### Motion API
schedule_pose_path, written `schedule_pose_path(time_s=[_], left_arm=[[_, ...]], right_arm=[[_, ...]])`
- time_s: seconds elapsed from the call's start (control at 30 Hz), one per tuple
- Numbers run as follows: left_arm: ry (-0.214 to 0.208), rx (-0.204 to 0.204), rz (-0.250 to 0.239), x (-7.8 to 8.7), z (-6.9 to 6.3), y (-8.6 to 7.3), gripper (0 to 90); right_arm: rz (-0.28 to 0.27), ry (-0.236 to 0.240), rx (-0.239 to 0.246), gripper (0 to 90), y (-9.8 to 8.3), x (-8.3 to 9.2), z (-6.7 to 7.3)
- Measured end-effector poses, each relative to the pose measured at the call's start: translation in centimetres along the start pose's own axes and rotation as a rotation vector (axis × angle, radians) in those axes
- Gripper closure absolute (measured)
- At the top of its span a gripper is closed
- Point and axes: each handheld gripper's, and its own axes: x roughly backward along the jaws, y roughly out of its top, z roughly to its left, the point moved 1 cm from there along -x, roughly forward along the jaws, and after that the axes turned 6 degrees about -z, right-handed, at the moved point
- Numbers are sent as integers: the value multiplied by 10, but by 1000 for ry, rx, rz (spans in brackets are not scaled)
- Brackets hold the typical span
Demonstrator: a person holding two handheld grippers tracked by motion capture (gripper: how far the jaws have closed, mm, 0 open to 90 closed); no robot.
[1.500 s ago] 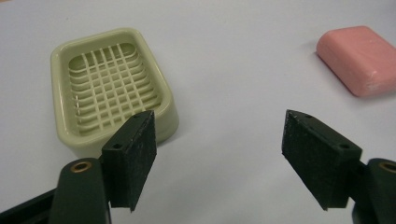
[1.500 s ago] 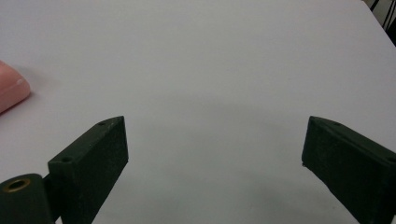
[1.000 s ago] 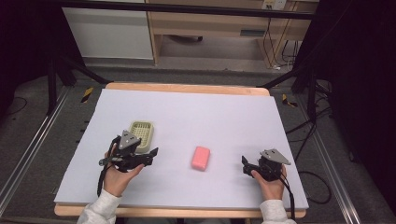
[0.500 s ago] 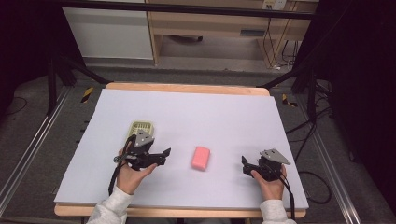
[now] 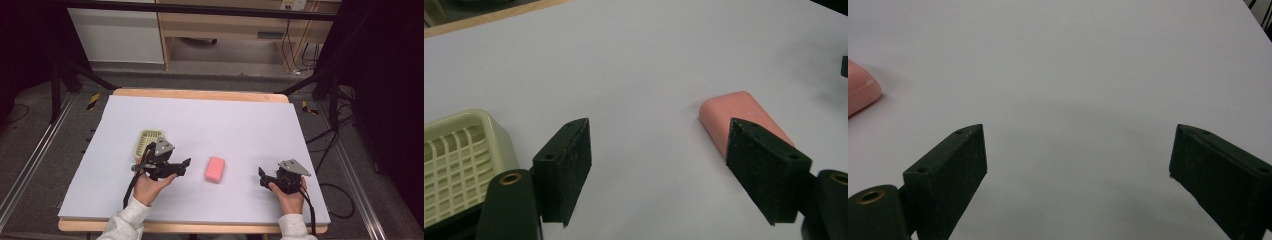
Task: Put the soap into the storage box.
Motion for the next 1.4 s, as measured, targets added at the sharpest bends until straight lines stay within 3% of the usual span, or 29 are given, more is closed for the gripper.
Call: schedule_pose_path(time_s=[1.0, 1.4], left_arm=[[-26, -3, 31, -26, -21, 13, 264], [-43, -9, 58, -42, -36, 10, 264]], right_arm=[[4, 1, 1, 88, 0, 0, 0], [6, 3, 1, 88, 0, -1, 0]])
